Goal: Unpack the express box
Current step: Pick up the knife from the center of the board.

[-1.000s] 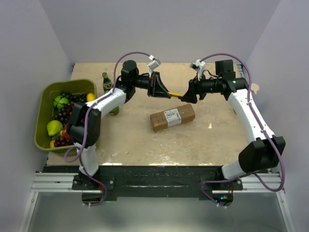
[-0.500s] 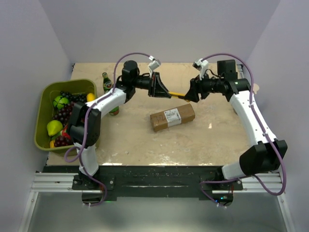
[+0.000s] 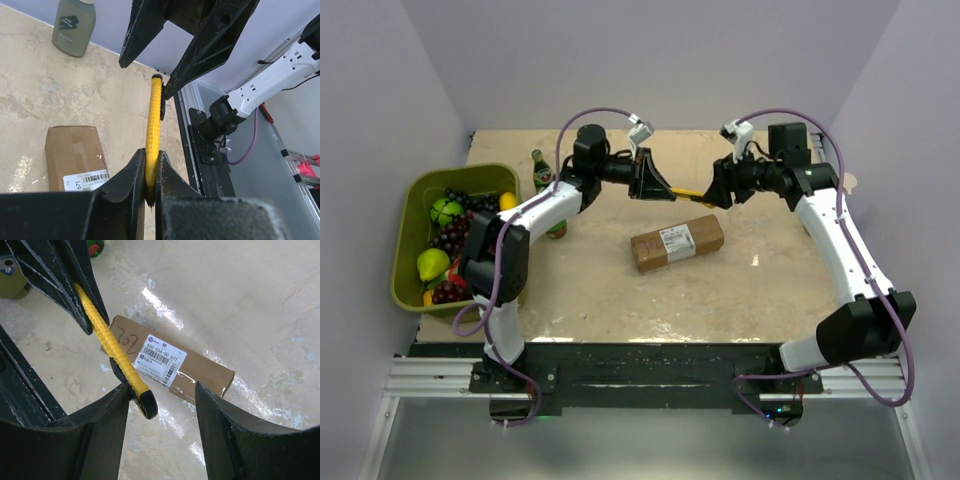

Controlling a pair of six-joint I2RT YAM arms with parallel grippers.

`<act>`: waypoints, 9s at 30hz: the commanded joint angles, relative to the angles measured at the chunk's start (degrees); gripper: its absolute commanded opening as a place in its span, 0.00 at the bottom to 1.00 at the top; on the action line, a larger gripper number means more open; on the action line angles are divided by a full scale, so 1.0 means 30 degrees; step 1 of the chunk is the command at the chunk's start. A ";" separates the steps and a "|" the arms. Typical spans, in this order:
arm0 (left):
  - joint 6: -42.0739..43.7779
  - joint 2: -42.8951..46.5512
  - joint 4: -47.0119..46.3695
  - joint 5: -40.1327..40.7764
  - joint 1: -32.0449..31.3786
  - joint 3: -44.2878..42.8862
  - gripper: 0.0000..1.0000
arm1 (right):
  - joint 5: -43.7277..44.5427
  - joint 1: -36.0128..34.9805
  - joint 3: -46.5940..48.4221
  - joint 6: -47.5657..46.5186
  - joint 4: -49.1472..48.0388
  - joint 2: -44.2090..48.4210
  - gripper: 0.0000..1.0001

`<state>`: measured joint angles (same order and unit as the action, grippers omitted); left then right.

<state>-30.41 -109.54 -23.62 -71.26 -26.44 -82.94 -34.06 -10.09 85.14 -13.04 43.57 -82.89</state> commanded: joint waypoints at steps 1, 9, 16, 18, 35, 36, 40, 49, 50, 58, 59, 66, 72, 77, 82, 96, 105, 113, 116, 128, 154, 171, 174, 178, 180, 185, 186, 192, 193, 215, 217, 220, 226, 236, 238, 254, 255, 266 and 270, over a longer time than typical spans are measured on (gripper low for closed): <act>-0.0875 0.0712 -0.2375 -0.2084 -0.0504 -0.0802 0.00 | 0.1510 -0.0299 0.0330 0.0449 -0.1398 -0.0025 0.56; -0.1522 0.0448 -0.2997 -0.2612 -0.0709 -0.1007 0.00 | 0.2594 -0.1266 0.0740 0.0478 -0.1838 -0.0698 0.55; -0.1464 0.0477 -0.3085 -0.2759 -0.0797 -0.0977 0.00 | 0.3063 -0.1325 0.1149 0.1240 -0.2482 -0.1314 0.54; -0.1493 0.0419 -0.3085 -0.2788 -0.0855 -0.0978 0.00 | 0.3151 -0.1471 0.1646 0.1328 -0.2600 -0.1548 0.54; 0.0789 0.0242 -0.0072 -0.1618 -0.0594 -0.1593 0.00 | 0.4708 -0.2940 0.3638 -0.0131 -0.1870 -0.2605 0.54; 0.1082 0.0271 0.0716 -0.1268 -0.0534 -0.1535 0.00 | 0.2761 -0.2676 0.3698 -0.0572 -0.1636 -0.2227 0.56; 0.2459 0.0359 0.1836 -0.1380 -0.0329 -0.1446 0.00 | -0.4251 -0.1211 0.2707 -0.3328 -0.0751 -0.0440 0.71; 0.3019 0.0242 0.2306 -0.2583 -0.0153 -0.1534 0.00 | -0.5494 -0.0476 0.2411 -0.6522 0.3084 -0.0906 0.74; 0.3019 0.0300 0.2277 -0.2612 -0.0153 -0.1476 0.00 | -0.4998 -0.0447 0.2149 -0.6610 0.2967 -0.0875 0.74; 0.3252 0.0682 0.2569 -0.2612 -0.0153 -0.1095 0.00 | -0.4173 -0.0446 0.2292 -0.7694 0.4017 -0.1109 0.68; 0.3282 0.0682 0.2627 -0.2554 -0.0153 -0.1124 0.00 | -0.4202 -0.0446 0.2409 -0.7898 0.4137 -0.1109 0.68; 0.3371 0.0682 0.2628 -0.2612 -0.0182 -0.1212 0.00 | -0.2856 -0.0476 0.2351 -0.8310 0.4696 -0.1343 0.61; 0.2932 0.0653 0.2160 -0.2730 -0.0240 -0.1359 0.00 | -0.2210 -0.0476 0.2234 -0.7344 0.3701 -0.1490 0.54; 0.2755 0.0594 0.1925 -0.2818 -0.0241 -0.1329 0.00 | -0.1946 -0.0534 0.2556 -0.6904 0.3493 -0.1929 0.47; 0.2726 0.0536 0.1837 -0.2612 -0.0241 -0.1359 0.00 | -0.1890 -0.0563 0.2791 -0.7402 0.4109 -0.2076 0.45; 0.2052 0.0184 0.0694 -0.3286 -0.0972 -0.1681 0.00 | -0.0892 -0.1734 0.3200 -0.4502 0.1795 -0.3042 0.04; 0.1964 -0.0314 0.0607 -0.3491 -0.1383 -0.2384 0.00 | 0.1156 -0.3171 0.3289 -0.2688 0.0450 -0.3511 0.01; 0.1964 -0.0431 0.0577 -0.3521 -0.1530 -0.2501 0.00 | 0.1394 -0.3200 0.3609 -0.0197 -0.1163 -0.4126 0.01; 0.1935 -0.0548 0.0548 -0.3491 -0.1618 -0.2647 0.00 | 0.1482 -0.3405 0.4195 0.0127 -0.1341 -0.4711 0.02; 0.1730 -0.0900 0.0548 -0.3492 -0.1764 -0.2940 0.00 | 0.2419 -0.4342 0.5807 0.1328 -0.2160 -0.6264 0.12; -0.0231 -0.1838 -0.1733 -0.4486 -0.2116 -0.3526 0.00 | -0.0155 -0.4665 0.7595 0.0686 -0.2367 -0.7672 0.28; -0.2196 -0.2775 -0.4344 -0.4458 -0.2555 -0.4610 0.00 | 0.0983 -0.5104 0.8473 0.0245 -0.2044 -0.7905 0.27; -0.2108 -0.2629 -0.4374 -0.4429 -0.2555 -0.4406 0.00 | 0.0954 -0.5192 0.8183 0.0274 -0.2101 -0.7907 0.27; -0.2021 -0.2687 -0.4316 -0.4458 -0.2672 -0.4581 0.00 | 0.0895 -0.5455 0.7859 0.0420 -0.2278 -0.7965 0.27; -0.2020 -0.2804 -0.4345 -0.4458 -0.2731 -0.4755 0.00 | 0.1071 -0.5631 0.8092 0.0449 -0.2395 -0.8081 0.27; -0.1933 -0.3098 -0.4140 -0.4546 -0.2965 -0.5226 0.00 | 0.1364 -0.5720 0.8913 0.0362 -0.2366 -0.8521 0.27; -0.1932 -0.3068 -0.4111 -0.4546 -0.2965 -0.5168 0.00 | 0.1393 -0.5720 0.8943 0.0304 -0.2337 -0.8551 0.27; -0.1932 -0.2980 -0.3964 -0.4371 -0.2673 -0.4904 0.00 | 0.1190 -0.5691 0.8679 -0.0164 -0.2044 -0.7880 0.29; -0.2077 -0.2951 -0.3964 -0.4312 -0.2440 -0.4787 0.00 | 0.0783 -0.5690 0.8737 -0.0456 -0.1521 -0.7674 0.32; 0.0508 -0.0140 0.1455 -0.2970 -0.0534 -0.1498 0.00 | -0.1682 -0.2409 0.5781 -1.1585 0.9115 -0.1667 0.75; 1.0866 -0.0225 1.0291 0.0481 -0.0796 -0.3719 0.00 | -0.1828 -0.2235 0.5401 -1.1738 0.9643 -0.1316 0.75; 1.2402 -0.0314 1.2478 0.0495 -0.0886 -0.4294 0.00 | -0.1888 -0.2175 0.4523 -1.1796 0.9442 -0.0730 0.75; 1.3095 0.0300 1.2645 0.0113 -0.0710 -0.3644 0.00 | -0.0803 -0.1475 0.3293 -1.2939 0.9153 -0.0261 0.73; 1.4356 0.1004 1.3994 -0.0649 -0.0680 -0.3438 0.00 | -0.1389 -0.0564 0.2235 -1.3992 0.8562 -0.0758 0.70; 1.4444 0.1004 1.4053 -0.0679 -0.0680 -0.3526 0.00 | -0.1360 -0.0563 0.2059 -1.4284 0.8387 -0.0874 0.70; 1.2747 0.1034 1.2474 -0.0209 -0.0944 -0.3467 0.00 | 0.0689 -0.1266 0.1444 -1.0158 0.4550 -0.1140 0.67; 1.2542 0.0975 1.2356 -0.0210 -0.0944 -0.3468 0.00 | 0.0894 -0.1383 0.1385 -1.0011 0.4287 -0.1168 0.67; 1.1164 0.0624 1.0919 -0.1029 -0.1061 -0.3439 0.00 | 0.2185 -0.1530 0.0828 -0.8078 0.2851 -0.1168 0.64; 1.1251 0.0565 1.0948 -0.1118 -0.1120 -0.3497 0.00 | 0.1951 -0.1530 0.1119 -0.7140 0.2031 -0.1430 0.63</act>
<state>5.10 -109.06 11.75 -69.49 -28.91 -92.71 -29.50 -14.61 87.79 -38.33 55.79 -87.74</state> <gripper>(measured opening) 0.103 0.640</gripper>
